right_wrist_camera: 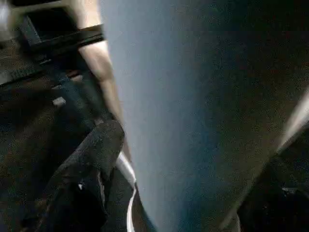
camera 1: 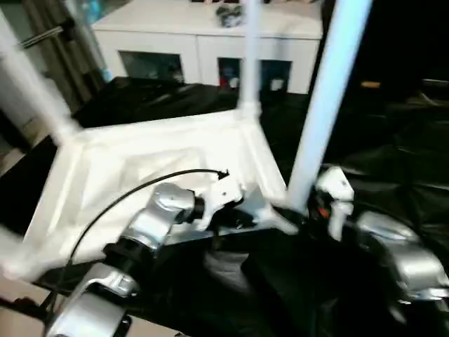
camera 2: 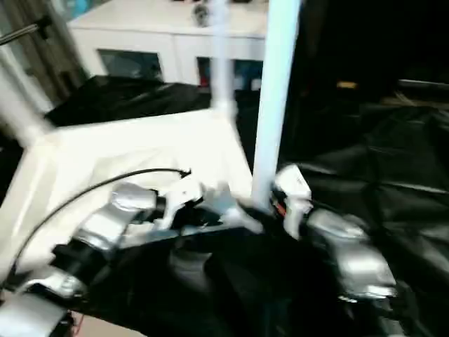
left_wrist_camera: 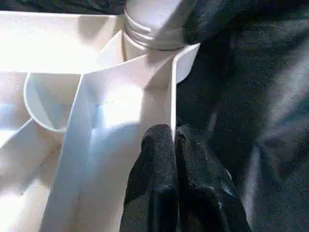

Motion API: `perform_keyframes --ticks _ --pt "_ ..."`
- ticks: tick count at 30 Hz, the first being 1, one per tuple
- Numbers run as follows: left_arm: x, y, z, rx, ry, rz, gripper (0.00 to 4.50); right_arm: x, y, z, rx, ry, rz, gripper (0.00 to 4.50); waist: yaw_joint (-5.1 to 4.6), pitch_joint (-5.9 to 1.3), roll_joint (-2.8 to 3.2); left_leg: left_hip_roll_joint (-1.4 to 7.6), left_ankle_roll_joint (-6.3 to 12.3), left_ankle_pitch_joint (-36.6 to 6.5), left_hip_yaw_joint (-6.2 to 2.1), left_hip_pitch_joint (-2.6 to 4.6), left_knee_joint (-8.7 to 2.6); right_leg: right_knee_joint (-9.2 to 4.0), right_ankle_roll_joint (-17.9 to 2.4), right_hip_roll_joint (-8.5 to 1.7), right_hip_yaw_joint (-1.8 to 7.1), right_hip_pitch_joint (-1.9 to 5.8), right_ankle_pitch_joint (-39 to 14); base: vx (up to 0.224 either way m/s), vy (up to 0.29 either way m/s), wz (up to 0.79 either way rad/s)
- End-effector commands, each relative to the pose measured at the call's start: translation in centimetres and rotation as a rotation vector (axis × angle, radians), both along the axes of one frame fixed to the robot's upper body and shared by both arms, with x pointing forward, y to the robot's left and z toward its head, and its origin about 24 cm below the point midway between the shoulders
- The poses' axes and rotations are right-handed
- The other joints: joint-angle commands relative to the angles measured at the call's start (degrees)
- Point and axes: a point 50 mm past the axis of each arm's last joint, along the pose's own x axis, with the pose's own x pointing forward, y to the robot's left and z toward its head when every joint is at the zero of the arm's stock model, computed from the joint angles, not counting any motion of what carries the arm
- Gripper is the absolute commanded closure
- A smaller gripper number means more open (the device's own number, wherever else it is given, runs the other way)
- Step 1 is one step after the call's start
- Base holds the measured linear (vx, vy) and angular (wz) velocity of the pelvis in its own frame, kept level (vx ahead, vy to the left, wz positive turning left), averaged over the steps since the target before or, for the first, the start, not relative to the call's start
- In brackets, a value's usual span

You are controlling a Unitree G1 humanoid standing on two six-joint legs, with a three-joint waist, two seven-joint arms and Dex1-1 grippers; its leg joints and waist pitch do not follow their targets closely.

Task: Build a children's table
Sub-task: Rotate leg to tighten

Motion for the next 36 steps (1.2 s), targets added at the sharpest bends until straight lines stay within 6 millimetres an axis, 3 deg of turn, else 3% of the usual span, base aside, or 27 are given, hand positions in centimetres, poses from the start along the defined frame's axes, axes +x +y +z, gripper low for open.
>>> perform_keyframes --ticks 1,4,7,12,13,20,22,25,26,27,28,29,30,31,33,34,36 --pt "-0.4 -0.4 0.3 -0.007 -0.018 -0.056 4.5 -1.3 1.5 -1.1 0.019 0.097 0.145 1.23 0.01 -3.03 -0.63 2.21 6.26 -9.0 -0.38 0.3 -3.36 -3.25 -16.1 -2.94 2.03 2.78 -1.5 0.0 0.0 0.0" --pt "-0.5 0.2 0.2 0.002 -0.012 -0.061 4.5 -1.5 1.3 -1.1 0.013 0.117 0.161 1.4 -0.02 -2.81 -0.78 2.26 4.56 -11.6 -0.44 0.44 -3.69 -3.65 -15.2 -3.02 2.15 2.69 -6.5 0.0 0.0 0.0" --pt "-0.4 1.0 0.2 0.017 -0.012 -0.056 4.5 -1.8 1.3 -1.1 0.002 0.134 0.199 1.64 -0.06 -2.74 -0.94 2.23 3.85 -11.6 -0.38 0.53 -3.76 -3.81 -14.7 -2.98 2.26 2.55 -8.0 0.0 0.0 0.0" --pt "-0.3 1.2 0.1 0.021 -0.011 -0.052 4.5 -1.9 1.1 -1.2 -0.007 0.142 0.211 2.04 -0.01 -2.97 -0.94 2.2 4.25 -9.4 -0.39 0.41 -3.55 -3.46 -14.9 -2.97 2.22 2.61 -5.3 0.0 0.0 0.0" --pt "-0.3 1.2 0.2 0.016 -0.014 -0.046 4.5 -1.9 1.2 -1.3 -0.011 0.147 0.219 2.13 -0.01 -2.99 -1.19 2.18 4.5 -9.0 -0.37 0.35 -3.49 -3.4 -15.1 -2.97 2.2 2.65 -4.5 0.0 0.0 0.0" --pt "-0.1 0.9 0.0 -0.005 -0.024 0.007 4.5 -2.3 2.1 -1.8 0.016 0.16 0.212 2.4 0.03 -2.91 -1.15 2.19 4.47 -9.4 -0.36 0.44 -3.51 -3.56 -14.8 -3.0 2.23 2.59 -6.4 0.0 0.0 0.0" --pt "0.6 0.2 0.2 -0.016 -0.046 0.091 4.5 -2.1 2.3 -2.2 0.06 0.155 0.116 2.43 0.01 -2.71 -1.17 2.2 4.12 -10.4 -0.34 0.49 -3.65 -3.76 -14.5 -3.03 2.29 2.42 -8.1 0.0 0.0 0.0" --pt "1.2 -0.6 0.4 -0.038 -0.061 0.162 4.5 -1.5 2.3 -2.9 0.064 0.131 0.001 2.46 -0.16 -2.45 -1.32 2.08 2.38 -13.9 -0.43 0.77 -4.07 -4.46 -12.9 -3.06 2.31 2.27 -14.6 0.0 0.0 0.0" --pt "1.4 -1.0 0.5 -0.049 -0.065 0.189 4.5 -1.3 2.4 -3.2 0.062 0.121 -0.047 2.46 -0.48 -2.26 -1.17 2.02 1.54 -15.4 -0.31 0.85 -4.15 -4.74 -12.4 -3.06 2.36 1.84 -17.0 0.0 0.0 0.0" --pt "1.6 -1.4 0.6 -0.056 -0.069 0.21 4.5 -1.0 2.4 -3.6 0.06 0.124 -0.101 2.46 -0.53 -2.16 -1.51 1.95 1.17 -16.3 -0.45 0.83 -4.28 -4.98 -11.9 -3.17 2.27 1.92 -18.7 0.0 0.0 0.0" --pt "1.8 -2.0 0.7 -0.064 -0.075 0.234 4.5 -0.4 2.4 -4.2 0.05 0.123 -0.184 2.47 -0.68 -2.18 -1.19 1.85 0.61 -16.9 -0.71 0.77 -4.44 -5.08 -10.9 -3.19 2.17 2.03 -21.0 0.0 0.0 0.0" --pt "1.9 -2.6 0.8 -0.074 -0.077 0.263 4.5 0.1 2.4 -4.7 0.048 0.129 -0.273 2.49 -1.15 -2.02 -1.2 1.88 -0.01 -17.8 -0.66 0.81 -4.52 -5.29 -10.5 -3.18 2.24 1.65 -22.1 0.0 0.0 0.0" --pt "2.0 -3.4 0.9 -0.085 -0.079 0.286 4.5 0.5 2.5 -5.2 0.051 0.138 -0.356 2.5 -1.21 -1.99 -0.61 1.81 -0.53 -18.7 -0.92 0.82 -4.62 -5.27 -10.2 -3.26 2.1 1.71 -23.0 0.0 0.0 0.0" --pt "2.0 -4.0 1.0 -0.094 -0.08 0.302 4.5 0.9 2.7 -5.5 0.058 0.142 -0.419 2.5 -1.62 -2.0 -0.94 1.7 -0.98 -19.7 -1.08 0.7 -4.7 -5.47 -9.4 -3.14 1.97 1.89 -23.9 0.0 0.0 0.0" --pt "1.9 -5.2 1.0 -0.104 -0.078 0.308 4.5 1.3 3.5 -5.9 0.069 0.153 -0.486 2.5 -2.01 -1.97 -0.99 1.6 -0.82 -21.1 -1.03 0.85 -4.7 -5.79 -9.0 -3.04 2.03 1.68 -24.2 0.0 0.0 0.0" --pt "1.7 -5.6 1.0 -0.108 -0.076 0.304 4.5 1.4 4.0 -6.0 0.063 0.152 -0.5 2.5 -2.15 -1.98 -0.62 1.52 -0.71 -21.4 -1.11 0.81 -4.7 -5.81 -8.9 -3.06 2.01 1.64 -24.4 0.0 0.0 0.0" --pt "1.3 -6.3 0.9 -0.116 -0.067 0.279 4.5 1.8 5.4 -5.8 0.044 0.119 -0.497 2.5 -2.42 -2.0 -0.76 1.5 -0.52 -21.5 -1.07 0.68 -4.73 -5.99 -8.6 -3.0 2.01 1.58 -24.2 0.0 0.0 0.0"
